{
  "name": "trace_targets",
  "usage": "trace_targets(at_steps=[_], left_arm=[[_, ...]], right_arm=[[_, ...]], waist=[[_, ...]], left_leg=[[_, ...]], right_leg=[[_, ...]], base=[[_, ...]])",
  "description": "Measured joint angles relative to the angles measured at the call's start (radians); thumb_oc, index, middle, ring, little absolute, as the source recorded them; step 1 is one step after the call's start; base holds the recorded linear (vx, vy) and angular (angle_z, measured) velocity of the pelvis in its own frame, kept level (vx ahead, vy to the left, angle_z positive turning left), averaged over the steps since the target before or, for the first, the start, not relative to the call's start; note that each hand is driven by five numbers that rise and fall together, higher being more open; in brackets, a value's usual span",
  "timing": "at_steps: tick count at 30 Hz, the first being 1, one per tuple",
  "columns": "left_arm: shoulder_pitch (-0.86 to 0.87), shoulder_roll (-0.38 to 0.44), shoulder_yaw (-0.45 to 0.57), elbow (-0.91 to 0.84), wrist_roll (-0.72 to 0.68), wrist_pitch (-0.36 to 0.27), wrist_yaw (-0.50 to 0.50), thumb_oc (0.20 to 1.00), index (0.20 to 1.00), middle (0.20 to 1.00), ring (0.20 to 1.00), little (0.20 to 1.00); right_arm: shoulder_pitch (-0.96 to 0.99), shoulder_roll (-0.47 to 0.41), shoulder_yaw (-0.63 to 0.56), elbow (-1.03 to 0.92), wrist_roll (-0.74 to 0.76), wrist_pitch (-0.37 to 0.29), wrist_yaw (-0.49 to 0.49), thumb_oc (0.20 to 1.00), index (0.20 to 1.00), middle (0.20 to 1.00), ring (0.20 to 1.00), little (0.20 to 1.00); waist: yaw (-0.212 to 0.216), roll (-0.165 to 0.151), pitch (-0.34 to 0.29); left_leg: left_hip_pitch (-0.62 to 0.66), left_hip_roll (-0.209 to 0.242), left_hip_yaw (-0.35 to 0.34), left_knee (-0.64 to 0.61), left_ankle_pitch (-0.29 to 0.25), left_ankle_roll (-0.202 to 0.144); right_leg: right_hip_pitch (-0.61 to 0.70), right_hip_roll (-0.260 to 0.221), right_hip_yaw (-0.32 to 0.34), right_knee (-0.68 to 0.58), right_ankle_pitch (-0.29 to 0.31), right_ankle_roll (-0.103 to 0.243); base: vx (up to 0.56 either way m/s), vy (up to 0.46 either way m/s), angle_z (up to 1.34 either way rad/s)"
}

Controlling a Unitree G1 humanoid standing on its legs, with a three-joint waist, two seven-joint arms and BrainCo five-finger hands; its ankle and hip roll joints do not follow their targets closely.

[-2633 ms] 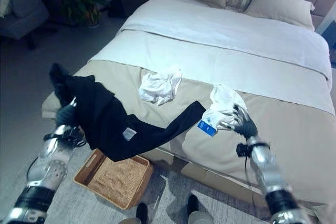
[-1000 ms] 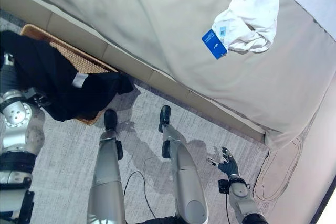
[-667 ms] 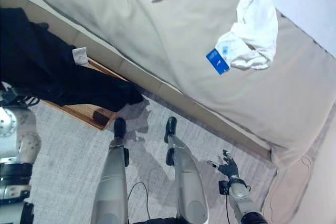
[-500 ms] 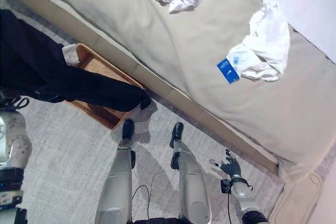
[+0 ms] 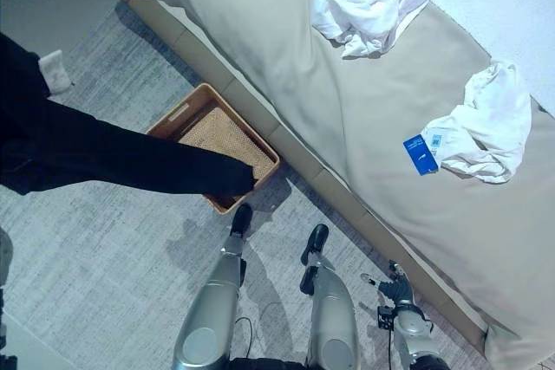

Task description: Pick up clothes into the bucket

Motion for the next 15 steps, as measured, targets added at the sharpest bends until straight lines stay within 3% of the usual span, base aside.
trace_targets(at_steps=[7, 15], left_arm=[[-0.067, 0.096, -0.011, 0.000, -0.001, -0.014, -0.005, 0.200, 0.200, 0.200, 0.200, 0.200], [-0.094, 0.111, -0.050, 0.004, -0.023, -0.014, -0.047, 0.200, 0.200, 0.200, 0.200, 0.200]], right_arm=[[0.000, 0.000, 0.002, 0.009, 0.000, 0.008, 0.002, 1.000, 1.000, 1.000, 1.000, 1.000], [0.000, 0.000, 0.004, 0.002, 0.000, 0.015, 0.004, 1.000, 1.000, 1.000, 1.000, 1.000]], waist=[[-0.017, 0.007, -0.003], [-0.027, 0.021, -0.006]], left_leg=[[0.015, 0.004, 0.003, -0.008, 0.000, -0.001], [0.016, 0.005, 0.015, -0.013, 0.000, 0.000]], right_leg=[[0.013, 0.003, 0.001, -0.007, 0.001, 0.000], [0.013, 0.003, 0.007, -0.021, 0.003, 0.000]], base=[[0.00, 0.001, 0.00], [0.00, 0.011, -0.02]])
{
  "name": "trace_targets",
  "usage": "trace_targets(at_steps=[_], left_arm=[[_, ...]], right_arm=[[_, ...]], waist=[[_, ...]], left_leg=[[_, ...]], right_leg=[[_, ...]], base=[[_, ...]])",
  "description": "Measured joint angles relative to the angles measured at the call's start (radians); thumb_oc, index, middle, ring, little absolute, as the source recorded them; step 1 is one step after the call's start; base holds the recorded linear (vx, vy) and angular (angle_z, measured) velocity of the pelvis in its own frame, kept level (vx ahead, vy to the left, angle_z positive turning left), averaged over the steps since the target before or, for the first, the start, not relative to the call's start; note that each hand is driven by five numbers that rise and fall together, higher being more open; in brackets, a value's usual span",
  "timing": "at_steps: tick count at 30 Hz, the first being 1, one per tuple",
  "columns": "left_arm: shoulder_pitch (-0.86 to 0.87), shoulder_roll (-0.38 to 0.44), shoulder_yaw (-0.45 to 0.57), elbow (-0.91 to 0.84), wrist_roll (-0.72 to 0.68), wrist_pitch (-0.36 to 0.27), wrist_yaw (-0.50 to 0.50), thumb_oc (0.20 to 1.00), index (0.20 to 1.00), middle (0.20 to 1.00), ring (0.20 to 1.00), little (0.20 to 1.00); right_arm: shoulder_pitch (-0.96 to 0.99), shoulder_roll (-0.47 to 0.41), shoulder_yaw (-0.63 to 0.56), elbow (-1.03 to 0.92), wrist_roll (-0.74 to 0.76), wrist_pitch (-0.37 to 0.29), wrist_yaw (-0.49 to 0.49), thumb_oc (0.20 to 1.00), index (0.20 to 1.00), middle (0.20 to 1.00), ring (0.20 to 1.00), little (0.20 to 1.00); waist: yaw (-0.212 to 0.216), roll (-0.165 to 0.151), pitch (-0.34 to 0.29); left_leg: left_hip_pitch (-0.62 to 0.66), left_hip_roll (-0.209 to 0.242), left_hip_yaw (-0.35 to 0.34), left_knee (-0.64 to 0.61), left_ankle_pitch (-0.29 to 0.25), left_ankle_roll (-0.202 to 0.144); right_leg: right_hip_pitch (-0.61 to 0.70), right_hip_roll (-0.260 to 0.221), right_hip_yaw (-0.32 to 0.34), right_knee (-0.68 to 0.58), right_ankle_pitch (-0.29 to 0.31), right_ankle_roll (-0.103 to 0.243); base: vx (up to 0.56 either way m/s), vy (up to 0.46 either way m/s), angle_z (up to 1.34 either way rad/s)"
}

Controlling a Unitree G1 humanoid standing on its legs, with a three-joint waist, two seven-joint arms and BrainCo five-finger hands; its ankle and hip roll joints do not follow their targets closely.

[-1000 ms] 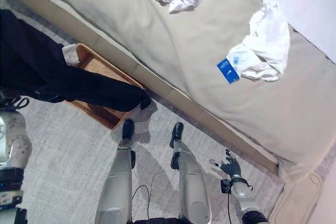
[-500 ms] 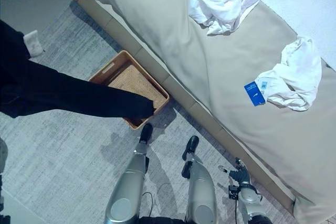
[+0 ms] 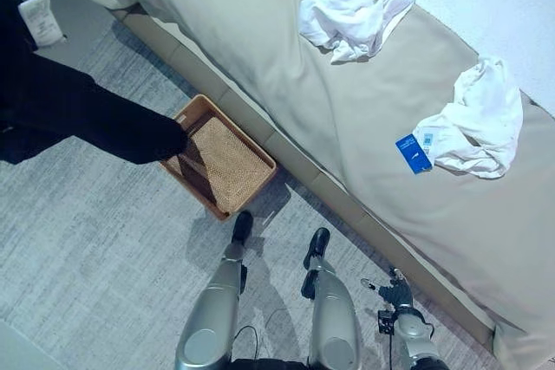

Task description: Pick up clothes into the bucket

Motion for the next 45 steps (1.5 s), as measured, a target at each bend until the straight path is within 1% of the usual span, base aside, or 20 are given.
trace_targets(at_steps=[2, 4, 7, 11, 14, 16, 17, 20, 23, 28, 29, 32, 34, 35, 36, 37, 40, 42, 44, 45], left_arm=[[0.000, -0.009, -0.043, 0.012, -0.022, 0.001, -0.024, 0.200, 0.200, 0.200, 0.200, 0.200], [-0.001, -0.024, -0.057, 0.046, -0.026, 0.003, -0.042, 0.200, 0.200, 0.200, 0.200, 0.200], [0.005, -0.044, -0.084, 0.111, -0.028, 0.024, -0.057, 0.200, 0.200, 0.200, 0.200, 0.200], [0.020, -0.100, -0.093, 0.235, -0.022, 0.057, -0.074, 0.200, 0.200, 0.200, 0.200, 0.200], [0.033, -0.129, -0.120, 0.302, -0.017, 0.091, -0.080, 0.200, 0.200, 0.200, 0.200, 0.200], [0.046, -0.155, -0.132, 0.358, -0.015, 0.105, -0.086, 0.200, 0.200, 0.200, 0.200, 0.200], [0.067, -0.171, -0.139, 0.363, -0.014, 0.127, -0.087, 0.200, 0.200, 0.200, 0.200, 0.200], [0.112, -0.242, -0.161, 0.363, 0.020, 0.139, -0.086, 0.200, 0.200, 0.200, 0.200, 0.200], [0.097, -0.251, -0.206, 0.391, 0.051, 0.159, -0.088, 0.200, 0.200, 0.200, 0.200, 0.200], [0.045, -0.276, -0.251, 0.448, 0.064, 0.174, -0.086, 0.200, 0.200, 0.200, 0.200, 0.200], [0.017, -0.277, -0.270, 0.492, 0.063, 0.178, -0.085, 0.200, 0.200, 0.200, 0.200, 0.200], [-0.029, -0.289, -0.288, 0.532, 0.063, 0.192, -0.086, 0.200, 0.200, 0.200, 0.200, 0.200], [-0.062, -0.302, -0.320, 0.568, 0.063, 0.202, -0.084, 0.200, 0.200, 0.200, 0.200, 0.200], [-0.086, -0.307, -0.349, 0.579, 0.063, 0.202, -0.081, 0.200, 0.200, 0.200, 0.200, 0.200], [-0.088, -0.309, -0.362, 0.583, 0.065, 0.204, -0.081, 0.200, 0.200, 0.200, 0.200, 0.200], [-0.106, -0.316, -0.372, 0.588, 0.065, 0.206, -0.080, 0.200, 0.200, 0.200, 0.200, 0.200], [-0.153, -0.315, -0.379, 0.598, 0.065, 0.206, -0.075, 0.200, 0.200, 0.200, 0.200, 0.200], [-0.195, -0.308, -0.381, 0.632, 0.064, 0.207, -0.073, 0.200, 0.200, 0.200, 0.200, 0.200], [-0.230, -0.307, -0.391, 0.666, 0.063, 0.211, -0.066, 0.200, 0.200, 0.200, 0.200, 0.200], [-0.246, -0.305, -0.394, 0.696, 0.062, 0.213, -0.064, 0.200, 0.200, 0.200, 0.200, 0.200]], right_arm=[[0.000, 0.000, -0.001, -0.002, 0.000, 0.001, 0.000, 1.000, 1.000, 1.000, 1.000, 1.000], [-0.003, -0.001, -0.001, -0.005, 0.000, 0.001, 0.001, 1.000, 1.000, 1.000, 1.000, 1.000], [-0.003, -0.001, -0.003, -0.006, 0.000, 0.003, 0.000, 1.000, 1.000, 1.000, 1.000, 1.000], [-0.003, -0.008, -0.004, -0.012, 0.001, 0.003, 0.000, 1.000, 1.000, 1.000, 1.000, 1.000], [-0.001, -0.022, -0.004, -0.017, 0.003, 0.003, -0.001, 1.000, 1.000, 1.000, 1.000, 1.000], [-0.002, -0.030, -0.011, -0.033, 0.004, 0.002, -0.003, 1.000, 1.000, 1.000, 1.000, 1.000], [-0.002, -0.031, -0.021, -0.042, 0.004, 0.002, -0.004, 1.000, 1.000, 1.000, 1.000, 1.000], [-0.002, -0.034, -0.026, -0.073, 0.004, 0.000, -0.005, 1.000, 1.000, 1.000, 1.000, 1.000], [-0.003, -0.036, -0.026, -0.081, 0.004, -0.004, -0.007, 1.000, 1.000, 1.000, 1.000, 1.000], [-0.003, -0.035, -0.026, -0.118, 0.004, -0.007, -0.017, 1.000, 1.000, 1.000, 1.000, 1.000], [-0.007, -0.035, -0.024, -0.128, 0.004, -0.014, -0.022, 1.000, 1.000, 1.000, 1.000, 1.000], [-0.012, -0.035, -0.023, -0.151, 0.004, -0.020, -0.026, 1.000, 1.000, 1.000, 1.000, 1.000], [-0.011, -0.038, -0.021, -0.175, 0.005, -0.021, -0.029, 1.000, 1.000, 1.000, 1.000, 1.000], [-0.012, -0.042, -0.013, -0.186, 0.016, -0.026, -0.033, 1.000, 1.000, 1.000, 1.000, 1.000], [-0.014, -0.044, -0.007, -0.186, 0.022, -0.026, -0.034, 1.000, 1.000, 1.000, 1.000, 1.000], [-0.013, -0.043, 0.001, -0.192, 0.023, -0.026, -0.035, 1.000, 1.000, 1.000, 1.000, 1.000], [-0.013, -0.045, 0.001, -0.207, 0.041, -0.033, -0.045, 1.000, 1.000, 1.000, 1.000, 1.000], [-0.015, -0.049, 0.001, -0.226, 0.045, -0.042, -0.051, 1.000, 1.000, 1.000, 1.000, 1.000], [-0.016, -0.051, 0.001, -0.232, 0.054, -0.048, -0.052, 1.000, 1.000, 1.000, 1.000, 1.000], [-0.018, -0.055, 0.001, -0.235, 0.063, -0.048, -0.055, 1.000, 1.000, 1.000, 1.000, 1.000]], waist=[[-0.017, -0.001, 0.000], [-0.022, -0.001, 0.000], [-0.034, -0.001, 0.000], [-0.053, -0.003, 0.001], [-0.055, -0.004, 0.002], [-0.057, -0.009, 0.003], [-0.061, -0.013, 0.003], [-0.078, -0.029, 0.005], [-0.079, -0.044, 0.006], [-0.116, -0.063, 0.007], [-0.115, -0.069, 0.007], [-0.139, -0.079, 0.009], [-0.161, -0.082, 0.009], [-0.168, -0.085, 0.007], [-0.172, -0.084, 0.008], [-0.192, -0.085, 0.008], [-0.211, -0.091, 0.008], [-0.213, -0.091, 0.008], [-0.221, -0.091, 0.007], [-0.221, -0.091, 0.007]], left_leg=[[0.000, -0.001, 0.005, 0.000, 0.000, -0.001], [0.000, -0.001, 0.009, 0.000, -0.001, -0.001], [-0.002, 0.002, 0.018, 0.001, -0.004, -0.006], [-0.026, 0.018, 0.030, 0.008, -0.008, -0.011], [-0.044, 0.027, 0.032, 0.014, -0.010, -0.013], [-0.057, 0.035, 0.033, 0.018, -0.010, -0.013], [-0.065, 0.040, 0.033, 0.018, -0.010, -0.013], [-0.090, 0.045, 0.033, 0.023, -0.010, -0.013], [-0.121, 0.049, 0.035, 0.032, -0.010, -0.013], [-0.196, 0.048, 0.045, 0.067, -0.013, -0.016], [-0.224, 0.048, 0.054, 0.089, -0.019, -0.015], [-0.287, 0.046, 0.065, 0.141, -0.035, -0.009], [-0.344, 0.044, 0.068, 0.211, -0.073, 0.000], [-0.392, 0.044, 0.075, 0.287, -0.106, 0.005], [-0.414, 0.045, 0.074, 0.314, -0.115, 0.005], [-0.446, 0.043, 0.075, 0.351, -0.125, 0.005], [-0.547, 0.041, 0.078, 0.424, -0.146, 0.007], [-0.615, 0.043, 0.075, 0.468, -0.162, 0.014], [-0.661, 0.045, 0.073, 0.502, -0.166, 0.010], [-0.690, 0.047, 0.072, 0.528, -0.183, 0.018]], right_leg=[[-0.002, 0.003, 0.003, -0.001, 0.000, 0.000], [-0.003, 0.002, 0.009, -0.002, 0.000, 0.000], [-0.007, 0.008, 0.019, -0.011, 0.005, 0.002], [-0.022, 0.029, 0.028, -0.038, 0.025, -0.004], [-0.038, 0.039, 0.030, -0.044, 0.028, -0.009], [-0.051, 0.048, 0.032, -0.044, 0.031, -0.013], [-0.059, 0.051, 0.033, -0.044, 0.031, -0.013], [-0.084, 0.057, 0.035, -0.042, 0.033, -0.016], [-0.116, 0.061, 0.041, -0.035, 0.035, -0.018], [-0.196, 0.065, 0.058, -0.010, 0.040, -0.023], [-0.227, 0.062, 0.067, 0.009, 0.040, -0.023], [-0.291, 0.059, 0.083, 0.047, 0.040, -0.023], [-0.346, 0.058, 0.096, 0.102, 0.014, -0.025], [-0.395, 0.055, 0.110, 0.166, -0.009, -0.029], [-0.415, 0.054, 0.113, 0.193, -0.018, -0.028], [-0.448, 0.051, 0.121, 0.227, -0.026, -0.027], [-0.552, 0.048, 0.135, 0.301, -0.043, -0.026], [-0.616, 0.048, 0.137, 0.334, -0.050, -0.028], [-0.659, 0.049, 0.140, 0.361, -0.051, -0.029], [-0.685, 0.050, 0.140, 0.378, -0.058, -0.031]], base=[[0.00, 0.000, 0.00], [-0.01, 0.009, -0.05], [-0.02, 0.005, -0.12], [0.00, 0.000, -0.13], [0.00, 0.012, -0.08], [0.00, 0.005, -0.07], [0.00, 0.008, -0.07], [0.00, 0.008, -0.02], [0.00, 0.024, -0.06], [-0.01, 0.047, -0.08], [-0.01, 0.042, -0.16], [-0.01, 0.079, -0.17], [0.08, 0.063, -0.15], [0.08, 0.043, -0.19], [0.01, 0.043, -0.15], [0.01, 0.027, -0.04], [0.02, 0.025, -0.08], [0.03, 0.032, -0.08], [0.03, 0.035, -0.08], [0.04, 0.037, -0.12]])
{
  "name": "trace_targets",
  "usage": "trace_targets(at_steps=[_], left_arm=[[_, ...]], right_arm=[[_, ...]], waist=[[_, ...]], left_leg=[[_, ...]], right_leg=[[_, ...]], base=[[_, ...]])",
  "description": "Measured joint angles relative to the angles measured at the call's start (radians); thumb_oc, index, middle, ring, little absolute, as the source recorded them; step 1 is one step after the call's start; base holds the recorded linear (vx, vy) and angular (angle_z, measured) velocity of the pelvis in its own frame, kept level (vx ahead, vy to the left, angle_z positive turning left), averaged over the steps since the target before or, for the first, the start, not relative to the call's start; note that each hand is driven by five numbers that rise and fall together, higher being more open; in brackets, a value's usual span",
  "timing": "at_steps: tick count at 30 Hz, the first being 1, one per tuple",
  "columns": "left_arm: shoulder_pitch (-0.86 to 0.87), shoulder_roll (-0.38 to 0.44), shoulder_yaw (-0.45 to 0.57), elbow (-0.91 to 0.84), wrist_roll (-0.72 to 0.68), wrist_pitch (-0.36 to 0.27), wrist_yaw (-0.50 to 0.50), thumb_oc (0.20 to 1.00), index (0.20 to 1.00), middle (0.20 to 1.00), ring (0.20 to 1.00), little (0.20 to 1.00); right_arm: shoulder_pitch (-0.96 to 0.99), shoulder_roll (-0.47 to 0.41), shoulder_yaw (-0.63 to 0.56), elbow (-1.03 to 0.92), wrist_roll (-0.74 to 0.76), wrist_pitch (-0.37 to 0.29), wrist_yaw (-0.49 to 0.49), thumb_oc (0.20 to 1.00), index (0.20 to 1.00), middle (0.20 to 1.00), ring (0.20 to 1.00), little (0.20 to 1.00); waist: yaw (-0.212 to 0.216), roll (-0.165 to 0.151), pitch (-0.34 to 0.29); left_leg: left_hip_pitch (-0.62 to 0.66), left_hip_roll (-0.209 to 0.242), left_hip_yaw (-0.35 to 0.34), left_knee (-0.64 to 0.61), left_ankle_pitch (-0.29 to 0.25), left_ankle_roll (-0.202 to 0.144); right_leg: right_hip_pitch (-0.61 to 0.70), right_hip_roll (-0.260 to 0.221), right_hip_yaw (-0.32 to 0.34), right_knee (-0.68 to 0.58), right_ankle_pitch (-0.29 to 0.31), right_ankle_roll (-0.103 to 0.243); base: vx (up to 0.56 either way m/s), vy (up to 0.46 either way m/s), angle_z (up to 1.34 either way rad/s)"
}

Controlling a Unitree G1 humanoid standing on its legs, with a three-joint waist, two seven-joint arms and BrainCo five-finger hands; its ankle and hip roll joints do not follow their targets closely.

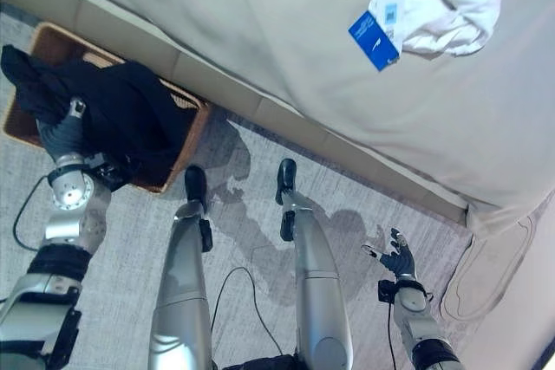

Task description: Pick up clothes into the bucket

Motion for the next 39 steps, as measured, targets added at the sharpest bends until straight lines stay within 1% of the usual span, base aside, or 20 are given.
trace_targets(at_steps=[3, 4, 5, 8, 9, 17, 19, 22, 24, 28, 30, 31, 32, 33, 34, 35, 36, 37, 38, 39], left_arm=[[-0.022, 0.009, 0.002, 0.070, -0.003, 0.010, 0.017, 0.200, 0.200, 0.200, 0.200, 0.200], [-0.023, 0.009, 0.002, 0.082, -0.003, 0.010, 0.018, 0.291, 0.291, 0.291, 0.291, 0.291], [-0.024, 0.008, 0.002, 0.096, -0.005, 0.012, 0.020, 1.000, 1.000, 1.000, 1.000, 1.000], [-0.085, 0.005, 0.001, 0.224, -0.031, 0.033, 0.020, 1.000, 1.000, 1.000, 1.000, 1.000], [-0.108, 0.007, 0.002, 0.262, -0.062, 0.065, 0.024, 1.000, 1.000, 1.000, 1.000, 1.000], [-0.120, -0.039, 0.016, 0.276, -0.241, 0.098, 0.017, 1.000, 1.000, 1.000, 1.000, 1.000], [-0.119, -0.045, 0.044, 0.290, -0.260, 0.111, 0.016, 1.000, 1.000, 1.000, 1.000, 1.000], [-0.096, -0.048, 0.045, 0.282, -0.266, 0.117, 0.020, 1.000, 1.000, 1.000, 1.000, 1.000], [-0.071, -0.054, 0.049, 0.292, -0.252, 0.120, 0.021, 1.000, 1.000, 1.000, 1.000, 1.000], [0.017, -0.076, 0.070, 0.285, -0.119, 0.149, 0.049, 1.000, 1.000, 1.000, 1.000, 1.000], [0.065, -0.079, 0.089, 0.283, -0.073, 0.160, 0.060, 1.000, 1.000, 1.000, 1.000, 1.000], [0.093, -0.080, 0.089, 0.279, -0.034, 0.163, 0.065, 1.000, 1.000, 1.000, 1.000, 1.000], [0.127, -0.073, 0.080, 0.272, 0.052, 0.180, 0.069, 1.000, 1.000, 1.000, 1.000, 1.000], [0.155, -0.077, 0.078, 0.251, 0.104, 0.192, 0.076, 1.000, 1.000, 1.000, 1.000, 1.000], [0.207, -0.084, 0.071, 0.176, 0.165, 0.198, 0.085, 1.000, 1.000, 1.000, 1.000, 1.000], [0.263, -0.087, 0.048, 0.098, 0.213, 0.196, 0.088, 1.000, 1.000, 1.000, 1.000, 1.000], [0.306, -0.094, 0.018, 0.068, 0.284, 0.177, 0.085, 1.000, 1.000, 1.000, 1.000, 1.000], [0.318, -0.105, 0.021, 0.065, 0.285, 0.172, 0.066, 1.000, 1.000, 1.000, 1.000, 1.000], [0.347, -0.135, 0.023, 0.065, 0.273, 0.152, 0.030, 1.000, 1.000, 1.000, 1.000, 1.000], [0.390, -0.168, 0.018, 0.056, 0.261, 0.131, -0.023, 1.000, 1.000, 1.000, 1.000, 1.000]], right_arm=[[-0.002, -0.008, 0.000, -0.008, 0.020, -0.011, -0.014, 1.000, 1.000, 1.000, 1.000, 1.000], [-0.002, -0.010, 0.000, -0.008, 0.021, -0.012, -0.017, 1.000, 1.000, 1.000, 1.000, 1.000], [-0.001, -0.012, 0.001, -0.008, 0.024, -0.014, -0.018, 1.000, 1.000, 1.000, 1.000, 1.000], [-0.003, -0.012, 0.018, -0.008, 0.031, -0.015, -0.020, 1.000, 1.000, 1.000, 1.000, 1.000], [-0.006, -0.012, 0.027, -0.011, 0.031, -0.015, -0.020, 1.000, 1.000, 1.000, 1.000, 1.000], [-0.007, -0.008, 0.060, -0.048, 0.039, -0.011, -0.038, 1.000, 1.000, 1.000, 1.000, 1.000], [-0.011, -0.008, 0.063, -0.050, 0.039, -0.005, -0.038, 1.000, 1.000, 1.000, 1.000, 1.000], [-0.012, -0.008, 0.066, -0.049, 0.039, 0.005, -0.038, 1.000, 1.000, 1.000, 1.000, 1.000], [-0.018, -0.006, 0.077, -0.050, 0.039, 0.008, -0.038, 1.000, 1.000, 1.000, 1.000, 1.000], [-0.025, 0.000, 0.084, -0.058, 0.038, 0.014, -0.039, 1.000, 1.000, 1.000, 1.000, 1.000], [-0.031, 0.006, 0.091, -0.056, 0.038, 0.015, -0.039, 1.000, 1.000, 1.000, 1.000, 1.000], [-0.031, 0.010, 0.091, -0.055, 0.037, 0.015, -0.039, 1.000, 1.000, 1.000, 1.000, 1.000], [-0.040, 0.020, 0.084, -0.048, 0.033, 0.016, -0.042, 1.000, 1.000, 1.000, 1.000, 1.000], [-0.045, 0.026, 0.079, -0.044, 0.027, 0.018, -0.046, 1.000, 1.000, 1.000, 1.000, 1.000], [-0.048, 0.033, 0.066, -0.038, 0.022, 0.024, -0.050, 1.000, 1.000, 1.000, 1.000, 1.000], [-0.044, 0.035, 0.059, -0.039, 0.018, 0.025, -0.050, 1.000, 1.000, 1.000, 1.000, 1.000], [-0.042, 0.029, 0.055, -0.041, 0.016, 0.025, -0.049, 1.000, 1.000, 1.000, 1.000, 1.000], [-0.057, 0.033, 0.043, -0.034, 0.015, 0.027, -0.048, 1.000, 1.000, 1.000, 1.000, 1.000], [-0.057, 0.036, 0.016, -0.017, 0.010, 0.030, -0.048, 1.000, 1.000, 1.000, 1.000, 1.000], [-0.051, 0.028, 0.005, -0.031, -0.011, 0.030, -0.044, 1.000, 1.000, 1.000, 1.000, 1.000]], waist=[[-0.027, -0.001, 0.000], [-0.027, -0.001, -0.001], [-0.032, -0.003, -0.002], [-0.036, -0.004, -0.003], [-0.048, -0.004, -0.003], [-0.048, -0.009, -0.006], [-0.050, -0.009, -0.006], [-0.049, -0.009, -0.006], [-0.051, -0.009, -0.006], [-0.045, -0.010, -0.006], [-0.025, -0.010, -0.007], [-0.018, -0.010, -0.007], [-0.002, -0.009, -0.006], [0.012, -0.006, -0.004], [0.013, -0.006, -0.004], [0.014, -0.006, -0.004], [0.040, 0.006, -0.010], [0.051, 0.008, -0.009], [0.065, 0.017, -0.010], [0.071, 0.035, -0.012]], left_leg=[[-0.070, 0.003, -0.009, 0.066, -0.013, -0.004], [-0.082, 0.005, -0.009, 0.080, -0.020, 0.003], [-0.097, 0.008, -0.009, 0.100, -0.029, 0.006], [-0.138, 0.012, -0.010, 0.149, -0.050, 0.014], [-0.156, 0.013, -0.012, 0.157, -0.050, 0.014], [-0.169, 0.000, -0.002, 0.149, -0.044, 0.023], [-0.163, 0.000, 0.004, 0.140, -0.042, 0.024], [-0.130, -0.003, 0.018, 0.123, -0.038, 0.027], [-0.086, -0.005, 0.024, 0.103, -0.037, 0.028], [0.063, -0.013, 0.054, 0.004, -0.021, 0.039], [0.135, -0.015, 0.058, -0.040, -0.012, 0.037], [0.180, -0.016, 0.065, -0.070, -0.007, 0.036], [0.226, -0.020, 0.070, -0.098, 0.001, 0.035], [0.265, -0.027, 0.077, -0.117, 0.024, 0.036], [0.303, -0.032, 0.074, -0.151, 0.028, 0.034], [0.352, -0.038, 0.076, -0.188, 0.042, 0.025], [0.419, -0.052, 0.077, -0.232, 0.051, 0.029], [0.464, -0.053, 0.080, -0.256, 0.054, 0.029], [0.558, -0.054, 0.091, -0.307, 0.069, 0.028], [0.640, -0.059, 0.090, -0.341, 0.072, 0.032]], right_leg=[[-0.057, 0.005, 0.000, 0.044, -0.006, 0.000], [-0.065, 0.007, 0.002, 0.048, -0.006, 0.000], [-0.077, 0.012, 0.006, 0.059, -0.006, 0.000], [-0.110, 0.014, 0.009, 0.083, -0.015, -0.002], [-0.123, 0.012, 0.011, 0.085, -0.014, 0.000], [-0.125, 0.003, 0.020, 0.047, 0.003, 0.023], [-0.119, 0.002, 0.023, 0.039, 0.007, 0.022], [-0.096, -0.003, 0.031, 0.036, 0.020, 0.021], [-0.058, -0.003, 0.037, 0.020, 0.021, 0.021], [0.058, -0.018, 0.048, -0.038, 0.025, 0.026], [0.120, -0.017, 0.050, -0.069, 0.030, 0.025], [0.157, -0.019, 0.050, -0.085, 0.029, 0.025], [0.197, -0.022, 0.049, -0.102, 0.031, 0.024], [0.227, -0.026, 0.050, -0.107, 0.038, 0.018], [0.257, -0.034, 0.047, -0.116, 0.035, 0.020], [0.291, -0.042, 0.048, -0.126, 0.033, 0.021], [0.351, -0.051, 0.045, -0.148, 0.028, 0.023], [0.389, -0.052, 0.046, -0.160, 0.024, 0.025], [0.469, -0.055, 0.047, -0.189, 0.027, 0.028], [0.549, -0.059, 0.040, -0.213, 0.026, 0.032]], base=[[0.03, 0.035, -0.07], [0.03, 0.033, -0.13], [0.03, 0.041, -0.18], [0.02, 0.039, -0.09], [0.01, 0.030, 0.00], [-0.01, 0.039, 0.00], [-0.01, 0.020, 0.00], [-0.04, 0.034, 0.01], [-0.06, 0.022, 0.01], [-0.05, 0.003, 0.04], [-0.01, -0.002, -0.02], [-0.08, -0.016, 0.04], [-0.08, -0.016, 0.06], [-0.07, -0.020, 0.11], [0.01, 0.002, 0.18], [0.05, 0.000, 0.25], [0.05, 0.000, 0.16], [0.08, 0.006, 0.07], [0.11, -0.009, 0.06], [0.10, -0.009, 0.08]])
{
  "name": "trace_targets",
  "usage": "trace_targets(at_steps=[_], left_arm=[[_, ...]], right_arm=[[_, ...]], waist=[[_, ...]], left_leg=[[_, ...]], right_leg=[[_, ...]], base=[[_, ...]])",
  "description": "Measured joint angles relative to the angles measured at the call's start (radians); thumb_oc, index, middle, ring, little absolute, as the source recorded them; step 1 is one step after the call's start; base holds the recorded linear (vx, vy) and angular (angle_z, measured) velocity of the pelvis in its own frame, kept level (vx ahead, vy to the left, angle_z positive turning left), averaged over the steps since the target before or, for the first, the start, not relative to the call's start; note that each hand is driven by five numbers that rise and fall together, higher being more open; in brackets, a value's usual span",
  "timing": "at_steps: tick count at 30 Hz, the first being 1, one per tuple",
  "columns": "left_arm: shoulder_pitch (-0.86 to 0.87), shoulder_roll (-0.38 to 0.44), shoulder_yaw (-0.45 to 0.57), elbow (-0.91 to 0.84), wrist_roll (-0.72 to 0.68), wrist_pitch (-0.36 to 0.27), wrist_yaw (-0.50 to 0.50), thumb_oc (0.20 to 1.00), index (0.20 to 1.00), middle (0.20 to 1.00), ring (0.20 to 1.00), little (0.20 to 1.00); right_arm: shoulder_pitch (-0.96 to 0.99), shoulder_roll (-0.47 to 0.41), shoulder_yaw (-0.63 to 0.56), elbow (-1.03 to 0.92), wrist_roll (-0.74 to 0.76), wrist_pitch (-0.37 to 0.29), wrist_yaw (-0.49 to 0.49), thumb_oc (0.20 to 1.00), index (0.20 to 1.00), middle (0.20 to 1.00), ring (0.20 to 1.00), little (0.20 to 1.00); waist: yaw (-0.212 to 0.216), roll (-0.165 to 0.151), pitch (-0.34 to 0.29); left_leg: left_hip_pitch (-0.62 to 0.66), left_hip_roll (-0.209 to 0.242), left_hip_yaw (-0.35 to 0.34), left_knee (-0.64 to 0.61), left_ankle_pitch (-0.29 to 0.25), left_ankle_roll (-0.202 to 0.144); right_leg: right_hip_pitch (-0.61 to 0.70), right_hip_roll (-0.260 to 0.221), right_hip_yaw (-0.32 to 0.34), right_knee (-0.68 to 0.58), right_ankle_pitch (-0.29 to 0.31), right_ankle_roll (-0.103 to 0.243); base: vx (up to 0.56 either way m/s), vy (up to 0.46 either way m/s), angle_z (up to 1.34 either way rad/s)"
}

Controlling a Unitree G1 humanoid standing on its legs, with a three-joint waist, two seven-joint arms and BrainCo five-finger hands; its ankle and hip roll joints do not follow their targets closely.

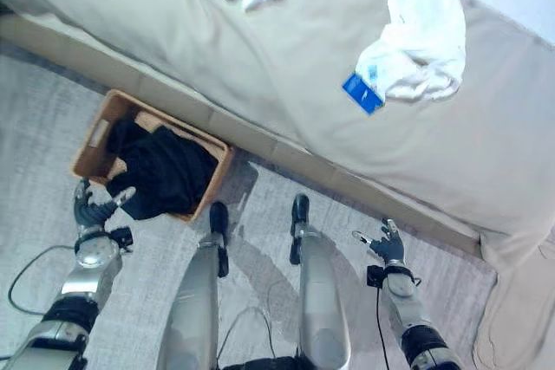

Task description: Pick up clothes into the bucket

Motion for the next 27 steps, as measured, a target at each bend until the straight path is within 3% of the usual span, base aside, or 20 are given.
trace_targets(at_steps=[6, 8, 13, 17, 21, 23, 27], left_arm=[[0.085, -0.127, -0.042, 0.019, -0.046, -0.041, -0.184, 1.000, 1.000, 1.000, 1.000, 1.000], [0.104, -0.160, -0.018, 0.035, -0.047, -0.046, -0.204, 1.000, 1.000, 1.000, 1.000, 1.000], [0.147, -0.256, -0.027, 0.194, -0.009, -0.047, -0.233, 1.000, 1.000, 1.000, 1.000, 1.000], [0.206, -0.272, -0.079, 0.323, 0.104, -0.017, -0.247, 1.000, 1.000, 1.000, 1.000, 1.000], [0.253, -0.278, -0.171, 0.327, 0.245, -0.001, -0.289, 1.000, 1.000, 1.000, 1.000, 1.000], [0.272, -0.275, -0.175, 0.299, 0.252, 0.001, -0.307, 1.000, 1.000, 1.000, 1.000, 1.000], [0.277, -0.278, -0.195, 0.282, 0.293, 0.002, -0.341, 1.000, 1.000, 1.000, 1.000, 1.000]], right_arm=[[0.044, 0.000, -0.042, -0.031, -0.057, 0.006, 0.038, 1.000, 1.000, 1.000, 1.000, 1.000], [0.071, 0.012, -0.038, -0.075, -0.084, 0.009, 0.054, 1.000, 1.000, 1.000, 1.000, 1.000], [0.134, 0.009, -0.031, -0.223, -0.138, 0.004, 0.083, 1.000, 1.000, 1.000, 1.000, 1.000], [0.131, 0.002, -0.033, -0.330, -0.137, -0.002, 0.097, 1.000, 1.000, 1.000, 1.000, 1.000], [0.090, -0.006, -0.064, -0.364, -0.138, -0.005, 0.099, 1.000, 1.000, 1.000, 1.000, 1.000], [0.091, -0.007, -0.074, -0.363, -0.139, -0.005, 0.097, 1.000, 1.000, 1.000, 1.000, 1.000], [0.088, -0.064, -0.118, -0.370, -0.310, 0.000, 0.039, 1.000, 1.000, 1.000, 1.000, 1.000]], waist=[[0.022, 0.069, -0.046], [0.021, 0.073, -0.050], [0.018, 0.105, -0.166], [0.016, 0.123, -0.270], [0.022, 0.128, -0.307], [0.023, 0.127, -0.320], [0.020, 0.126, -0.333]], left_leg=[[0.199, -0.008, -0.007, -0.118, 0.007, 0.007], [0.261, -0.009, -0.009, -0.161, 0.027, 0.003], [0.353, 0.004, -0.014, -0.241, 0.046, 0.002], [0.422, 0.014, -0.011, -0.303, 0.054, -0.002], [0.471, 0.017, -0.006, -0.337, 0.057, -0.002], [0.489, 0.017, -0.002, -0.347, 0.057, -0.002], [0.510, 0.012, 0.005, -0.354, 0.057, -0.002]], right_leg=[[0.197, -0.016, -0.022, -0.086, -0.008, 0.022], [0.251, -0.010, -0.026, -0.117, 0.003, 0.021], [0.356, 0.007, -0.047, -0.212, 0.023, 0.021], [0.432, 0.023, -0.056, -0.294, 0.038, 0.022], [0.493, 0.031, -0.063, -0.354, 0.054, 0.023], [0.513, 0.032, -0.062, -0.372, 0.060, 0.024], [0.538, 0.033, -0.057, -0.392, 0.065, 0.027]], base=[[0.12, -0.059, 0.08], [0.11, -0.083, 0.05], [0.11, -0.056, 0.01], [0.10, -0.022, -0.01], [0.13, -0.027, 0.00], [0.10, -0.010, -0.05], [0.08, 0.014, -0.05]])
